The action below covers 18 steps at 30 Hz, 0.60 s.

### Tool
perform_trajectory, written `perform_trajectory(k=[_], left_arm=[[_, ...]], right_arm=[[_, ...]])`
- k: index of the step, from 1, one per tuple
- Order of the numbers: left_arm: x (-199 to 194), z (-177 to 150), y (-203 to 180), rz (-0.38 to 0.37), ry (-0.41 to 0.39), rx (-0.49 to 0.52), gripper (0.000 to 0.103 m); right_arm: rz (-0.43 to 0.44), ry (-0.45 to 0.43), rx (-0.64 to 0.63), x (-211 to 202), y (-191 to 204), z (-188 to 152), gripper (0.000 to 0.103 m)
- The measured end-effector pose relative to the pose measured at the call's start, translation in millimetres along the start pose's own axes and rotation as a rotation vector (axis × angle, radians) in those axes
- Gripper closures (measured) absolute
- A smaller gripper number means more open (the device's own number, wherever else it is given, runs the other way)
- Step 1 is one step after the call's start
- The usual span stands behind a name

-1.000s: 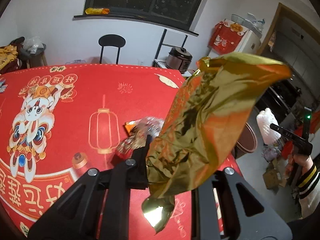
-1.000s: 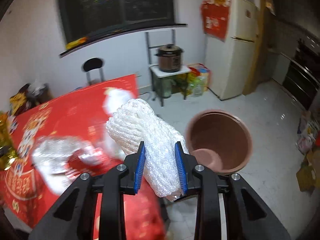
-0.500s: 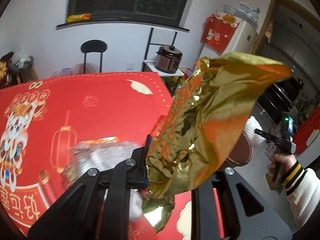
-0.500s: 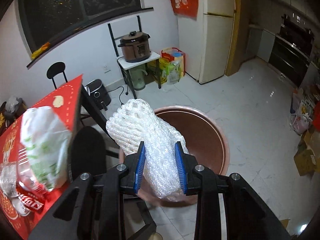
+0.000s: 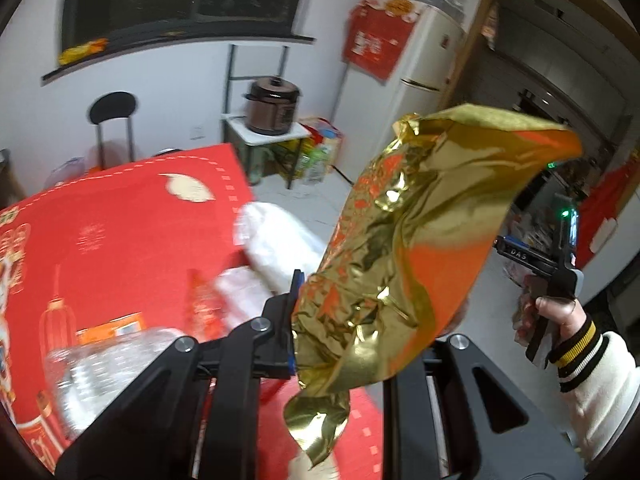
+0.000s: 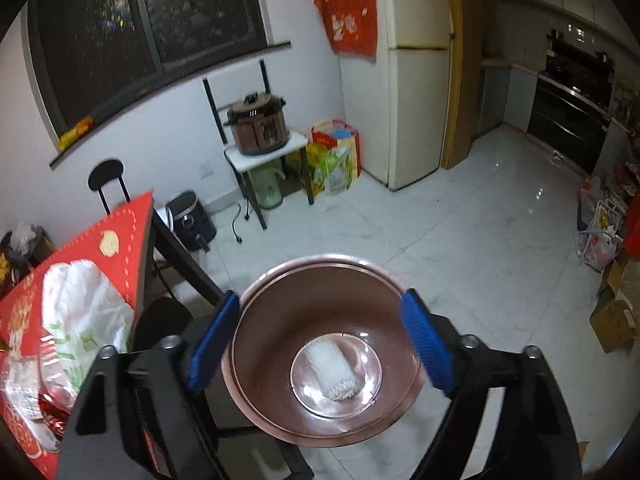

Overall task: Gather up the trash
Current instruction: 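Carry the foam net into the brown bin and open the right tool while the left tool holds the foil, then move the gold foil over the brown bin and open the left tool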

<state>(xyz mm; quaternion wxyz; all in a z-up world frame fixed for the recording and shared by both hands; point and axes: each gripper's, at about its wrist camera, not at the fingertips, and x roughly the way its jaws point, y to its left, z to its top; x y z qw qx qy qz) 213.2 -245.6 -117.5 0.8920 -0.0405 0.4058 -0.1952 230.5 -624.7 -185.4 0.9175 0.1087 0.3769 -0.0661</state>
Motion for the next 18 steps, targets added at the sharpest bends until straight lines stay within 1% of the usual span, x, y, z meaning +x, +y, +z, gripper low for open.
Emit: perform_trajectory(k=[1, 2, 5, 7, 8, 11, 14, 15, 16, 17, 18], left_arm=[[10, 4, -10, -0.024, 0.015, 0.012, 0.083], [16, 5, -16, -0.034, 0.022, 0.020, 0.083], [49, 15, -45, -0.098, 0.068, 0.061, 0.083], [72, 19, -62, -0.137, 0.102, 0.074, 0.083], [91, 23, -75, -0.166, 0.134, 0.077, 0.083], [131, 31, -104, -0.209, 0.191, 0.090, 0.083], [163, 37, -131, -0.242, 0.221, 0.117, 0.080], [172, 41, -139, -0.260, 0.228, 0.121, 0.065], [181, 45, -147, -0.286, 0.222, 0.115, 0.032], [185, 49, -151, -0.289, 0.209, 0.109, 0.018], [184, 52, -155, -0.292, 0.179, 0.097, 0.010]], right_arm=[[0.006, -0.006, 0.005, -8, -4, 0, 0.013], [0.013, -0.012, 0.007, -15, -8, -1, 0.012], [0.012, -0.024, 0.002, -35, -19, -8, 0.008], [0.006, -0.027, 0.007, -47, -29, -16, 0.007], [0.003, -0.025, 0.013, -51, -34, -20, 0.007], [-0.010, -0.013, 0.033, -61, -49, -30, 0.007], [-0.030, -0.003, 0.045, -68, -61, -37, 0.007], [-0.039, -0.001, 0.048, -70, -66, -38, 0.007], [-0.046, -0.002, 0.051, -72, -69, -40, 0.007], [-0.054, -0.005, 0.056, -75, -72, -40, 0.007], [-0.061, -0.012, 0.064, -78, -75, -41, 0.007]])
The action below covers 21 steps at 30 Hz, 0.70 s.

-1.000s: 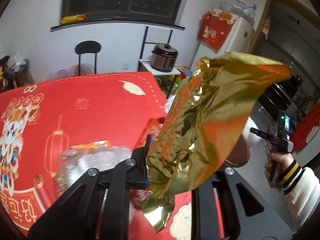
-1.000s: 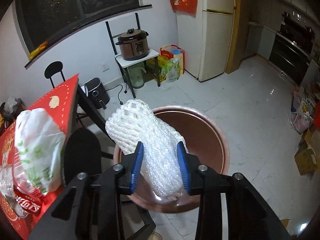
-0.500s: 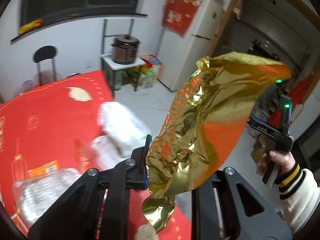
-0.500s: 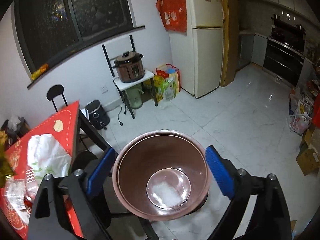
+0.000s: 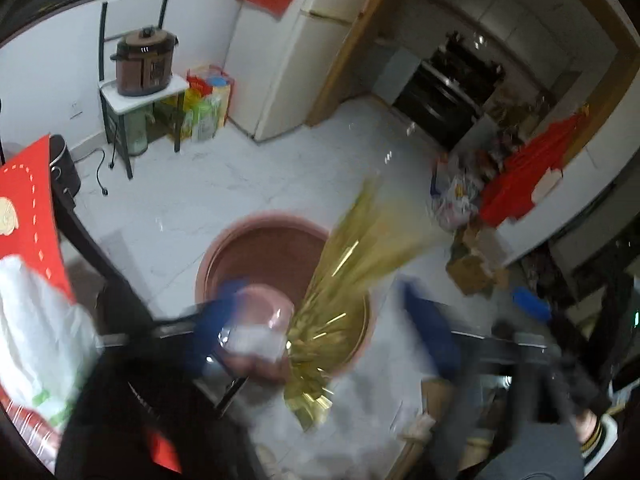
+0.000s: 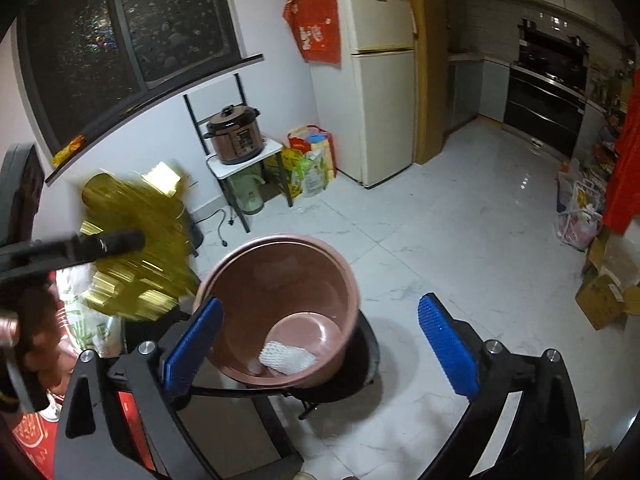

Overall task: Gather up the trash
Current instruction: 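Move the gold foil over the brown bin and open the left tool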

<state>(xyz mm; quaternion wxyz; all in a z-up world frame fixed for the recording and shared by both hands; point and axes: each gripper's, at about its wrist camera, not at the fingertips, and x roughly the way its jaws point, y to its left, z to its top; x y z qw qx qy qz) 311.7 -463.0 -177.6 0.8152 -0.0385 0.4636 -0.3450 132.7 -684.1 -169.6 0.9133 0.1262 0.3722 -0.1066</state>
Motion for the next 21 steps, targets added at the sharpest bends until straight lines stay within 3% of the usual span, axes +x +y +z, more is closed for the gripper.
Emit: perform_trajectory(k=[2, 6, 13, 18, 21], left_arm=[[-3, 8, -4, -0.023, -0.030, -0.004, 0.010], [-31, 14, -7, 0.010, -0.105, 0.034, 0.010], [-127, 1, 13, 0.095, -0.256, 0.033, 0.010], [-220, -22, 57, 0.222, -0.399, -0.017, 0.006], [-286, -48, 81, 0.373, -0.541, -0.058, 0.006]], right_arm=[[-0.004, -0.011, 0.011, -4, -4, 0, 0.007], [0.001, -0.053, 0.027, -19, -6, 2, 0.007], [0.065, -0.122, -0.010, -42, 32, 10, 0.005], [0.144, -0.136, -0.075, -47, 85, 10, 0.005], [0.192, -0.150, -0.115, -49, 120, 6, 0.005]])
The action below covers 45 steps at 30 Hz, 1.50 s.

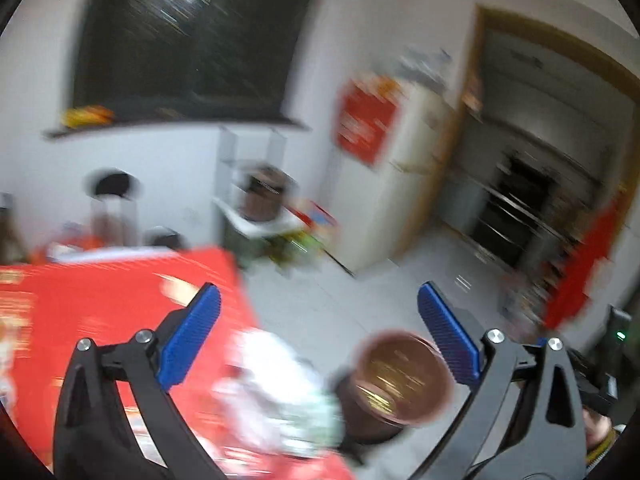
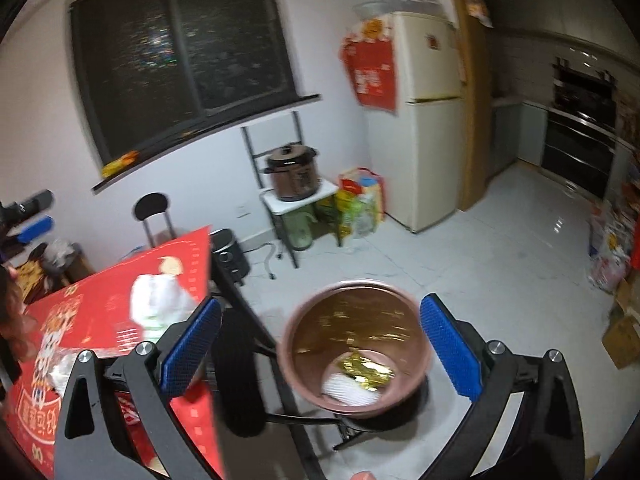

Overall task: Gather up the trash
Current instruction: 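Move the gold foil over the brown bin and open the left tool, then grasp the white plastic bag with green print with the right tool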

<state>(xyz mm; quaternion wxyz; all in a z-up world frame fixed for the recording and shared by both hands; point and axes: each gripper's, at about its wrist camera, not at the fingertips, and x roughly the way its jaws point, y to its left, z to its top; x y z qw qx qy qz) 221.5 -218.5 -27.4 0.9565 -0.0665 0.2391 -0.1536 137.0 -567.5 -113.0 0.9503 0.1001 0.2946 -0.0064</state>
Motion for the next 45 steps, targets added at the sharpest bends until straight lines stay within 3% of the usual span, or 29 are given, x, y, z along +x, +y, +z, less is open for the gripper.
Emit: perform_trajectory(k=[3, 7, 12, 26, 30, 37, 45], left_arm=[[-46, 3, 46, 0.134, -0.096, -0.011, 0.006], [-97, -4, 97, 0.301, -0.149, 0.022, 0.006], [-144, -23, 158, 0.400, -0.146, -0.064, 0.006], [-224, -124, 288, 0.497, -0.048, -0.284, 0.006], [-233, -148, 305, 0.525, -0.021, -0.327, 0.006], [-235, -170, 325, 0.540, 0.031, -0.406, 0.006], [-230, -185, 327, 0.550, 0.077, -0.468, 0.006]], right_arm=[[0.030, -0.037, -0.062, 0, 42, 0, 0.005], [0.088, -0.052, -0.128, 3, 90, 4, 0.005], [0.156, -0.032, -0.170, 11, 144, 5, 0.005], [0.245, 0.035, -0.228, 31, 243, -7, 0.005], [0.206, 0.064, -0.286, 37, 257, -10, 0.005], [0.139, 0.104, -0.264, 64, 245, -3, 0.005], [0.108, 0.210, -0.247, 119, 224, -14, 0.005]])
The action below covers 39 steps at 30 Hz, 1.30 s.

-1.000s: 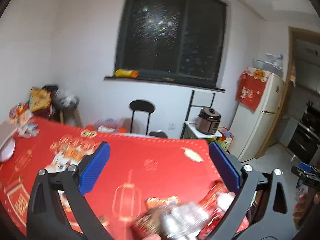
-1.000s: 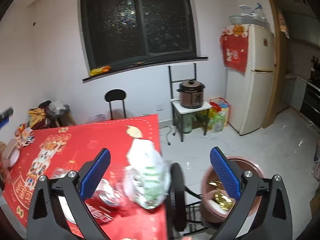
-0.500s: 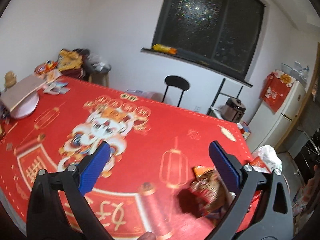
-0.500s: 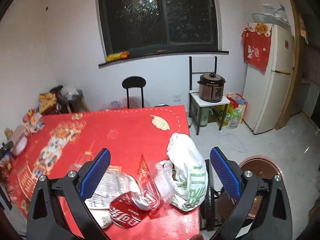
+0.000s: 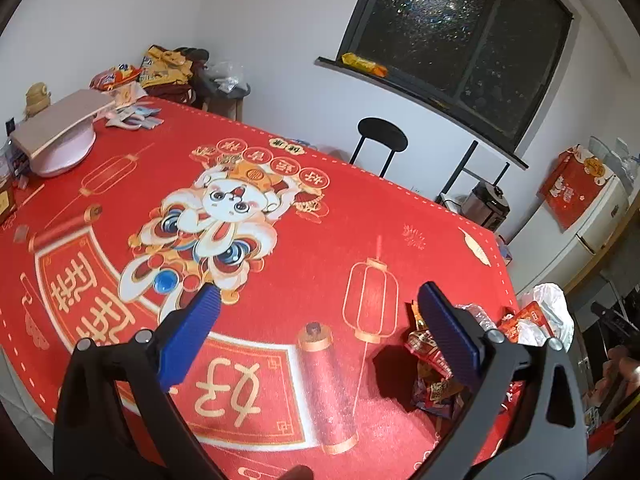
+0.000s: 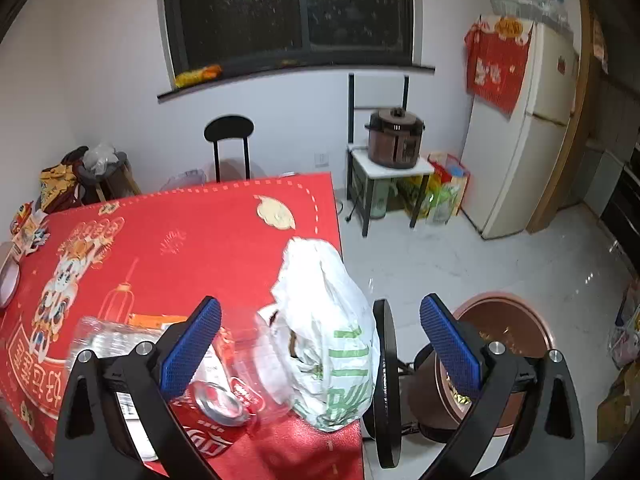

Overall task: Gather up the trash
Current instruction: 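Grasp the white plastic bag with green print with the right tool, then grasp the clear plastic container with the left tool while the right tool holds the bag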

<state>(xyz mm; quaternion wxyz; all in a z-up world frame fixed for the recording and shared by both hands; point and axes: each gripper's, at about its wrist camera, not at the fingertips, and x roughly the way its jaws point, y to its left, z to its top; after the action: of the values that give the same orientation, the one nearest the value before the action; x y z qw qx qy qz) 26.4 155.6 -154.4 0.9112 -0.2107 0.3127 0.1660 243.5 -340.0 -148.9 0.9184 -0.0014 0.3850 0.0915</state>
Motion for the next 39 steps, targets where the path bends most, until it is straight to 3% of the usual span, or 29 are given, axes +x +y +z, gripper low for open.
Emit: perform_trajectory(k=[4, 11, 15, 18, 20, 21, 23, 25, 28, 39], left_arm=[[0, -4, -3, 0.015, 0.015, 0.005, 0.006], [2, -10, -12, 0.010, 0.039, 0.018, 0.007], [4, -13, -19, -0.015, 0.055, 0.036, 0.014], [7, -15, -25, -0.041, 0.074, 0.048, 0.020], [9, -16, -30, -0.060, 0.085, 0.058, 0.024], [10, -17, -32, -0.066, 0.089, 0.062, 0.027], [13, -18, -39, -0.085, 0.100, 0.077, 0.032], [14, -18, -45, -0.105, 0.108, 0.092, 0.037], [18, -18, -58, -0.141, 0.123, 0.122, 0.044], [24, -21, -92, -0.226, 0.141, 0.186, 0.045]], right_arm=[[0.027, 0.052, 0.035, 27, -11, -4, 0.006], [0.052, 0.134, 0.074, 73, -19, -11, 0.016], [0.046, 0.172, 0.097, 87, -20, -16, 0.020], [0.062, 0.210, 0.123, 96, -20, -21, 0.031], [0.086, 0.230, 0.134, 97, -18, -25, 0.055], [0.094, 0.231, 0.134, 96, -17, -26, 0.062], [0.098, 0.220, 0.130, 90, -14, -26, 0.083], [0.096, 0.196, 0.122, 79, -10, -26, 0.087], [0.092, 0.152, 0.095, 62, -4, -22, 0.090], [0.012, -0.034, 0.009, -6, -1, -1, 0.091]])
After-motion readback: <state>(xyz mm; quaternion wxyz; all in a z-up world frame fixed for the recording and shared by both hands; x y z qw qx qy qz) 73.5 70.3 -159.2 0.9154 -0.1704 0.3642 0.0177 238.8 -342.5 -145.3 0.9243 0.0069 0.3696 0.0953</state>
